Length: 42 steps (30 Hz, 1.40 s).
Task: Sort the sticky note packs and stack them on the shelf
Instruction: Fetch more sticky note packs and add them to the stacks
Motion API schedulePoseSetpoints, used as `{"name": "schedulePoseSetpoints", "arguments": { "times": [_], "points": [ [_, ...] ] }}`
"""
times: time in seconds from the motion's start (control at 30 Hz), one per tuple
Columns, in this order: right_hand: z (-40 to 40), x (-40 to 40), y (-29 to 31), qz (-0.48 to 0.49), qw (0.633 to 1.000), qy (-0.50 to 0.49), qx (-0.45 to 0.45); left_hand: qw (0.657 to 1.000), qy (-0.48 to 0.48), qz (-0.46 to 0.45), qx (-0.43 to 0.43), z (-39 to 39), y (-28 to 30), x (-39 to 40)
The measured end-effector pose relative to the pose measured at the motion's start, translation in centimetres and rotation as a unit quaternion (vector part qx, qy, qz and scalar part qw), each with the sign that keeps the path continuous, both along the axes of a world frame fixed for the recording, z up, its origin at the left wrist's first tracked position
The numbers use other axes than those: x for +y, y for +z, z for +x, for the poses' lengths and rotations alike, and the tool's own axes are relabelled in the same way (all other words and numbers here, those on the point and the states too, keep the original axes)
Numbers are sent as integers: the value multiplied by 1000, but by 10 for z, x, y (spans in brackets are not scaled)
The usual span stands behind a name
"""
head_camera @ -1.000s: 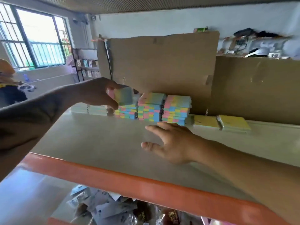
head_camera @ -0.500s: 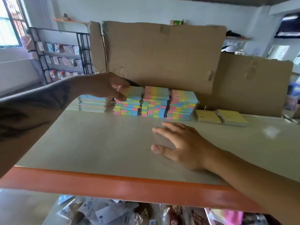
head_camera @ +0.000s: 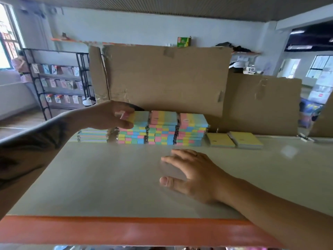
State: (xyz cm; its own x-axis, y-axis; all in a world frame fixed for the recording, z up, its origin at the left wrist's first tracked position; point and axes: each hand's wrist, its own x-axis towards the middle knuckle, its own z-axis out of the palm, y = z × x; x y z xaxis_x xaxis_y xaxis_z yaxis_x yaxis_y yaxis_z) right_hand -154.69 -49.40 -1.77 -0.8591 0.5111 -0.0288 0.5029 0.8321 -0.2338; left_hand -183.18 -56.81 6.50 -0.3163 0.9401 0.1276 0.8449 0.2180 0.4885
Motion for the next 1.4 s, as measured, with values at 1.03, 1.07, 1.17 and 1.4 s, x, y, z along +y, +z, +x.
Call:
{"name": "schedulePoseSetpoints", "arguments": {
  "times": [1.03, 1.07, 1.17, 1.4],
  "points": [
    [432, 125, 19, 101, 981, -166, 0, 979, -120, -10, 165, 486, -65, 104],
    [449, 129, 19, 105, 979, -175, 2, 978, -130, -13, 164, 500, -64, 114],
    [496, 143, 21, 112, 971, -209, 21, 970, -170, -13, 175, 539, -61, 145],
    [590, 174, 27, 130, 947, -291, 48, 951, -261, -26, 166, 614, -59, 241]
  ]
}}
